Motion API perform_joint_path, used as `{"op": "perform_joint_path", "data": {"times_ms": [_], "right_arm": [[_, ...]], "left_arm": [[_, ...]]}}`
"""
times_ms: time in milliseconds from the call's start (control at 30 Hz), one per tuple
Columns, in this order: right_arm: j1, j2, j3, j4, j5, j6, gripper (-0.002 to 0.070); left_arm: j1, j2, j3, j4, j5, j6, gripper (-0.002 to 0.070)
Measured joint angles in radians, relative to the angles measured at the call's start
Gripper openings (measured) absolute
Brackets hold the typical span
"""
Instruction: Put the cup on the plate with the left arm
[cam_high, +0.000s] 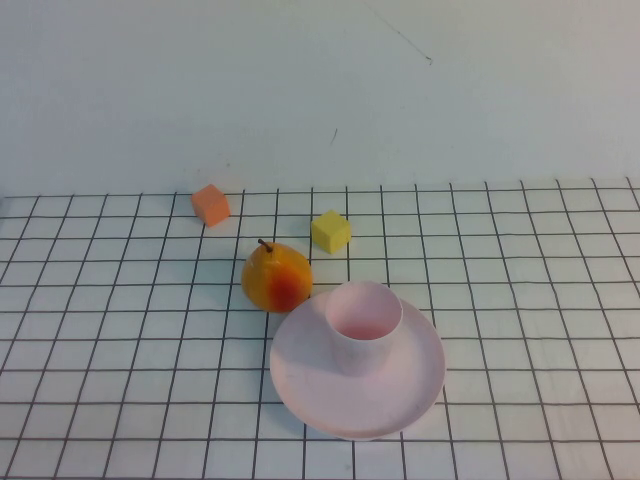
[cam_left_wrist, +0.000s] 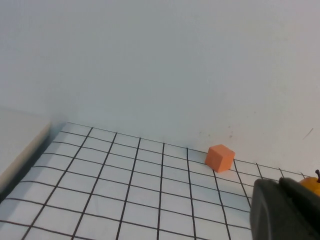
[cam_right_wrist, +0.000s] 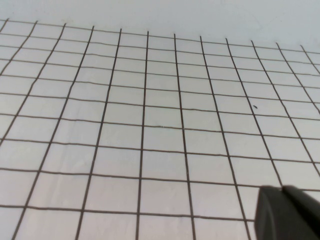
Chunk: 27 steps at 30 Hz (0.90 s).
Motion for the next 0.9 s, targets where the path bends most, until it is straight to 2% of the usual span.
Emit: {"op": "perform_joint_path", "data": {"times_ms": [233,367,500,900], "right_arm": [[0.0,0.0,0.0,0.0,0.0,0.0,-0.0002],[0.0,0.0,0.0,0.0,0.0,0.0,-0.0002],[0.0,0.0,0.0,0.0,0.0,0.0,-0.0002],[0.0,0.0,0.0,0.0,0.0,0.0,-0.0002]], "left_arm": [[0.0,0.0,0.0,-0.122,0.115,0.03,-0.0002],[0.0,0.0,0.0,-0.226,0.254,0.187,-0.0002],[0.0,0.0,0.0,-0.274,0.266,0.329,-0.0002],[0.0,0.0,0.0,-0.311,0.268,0.369,-0.0002]]}}
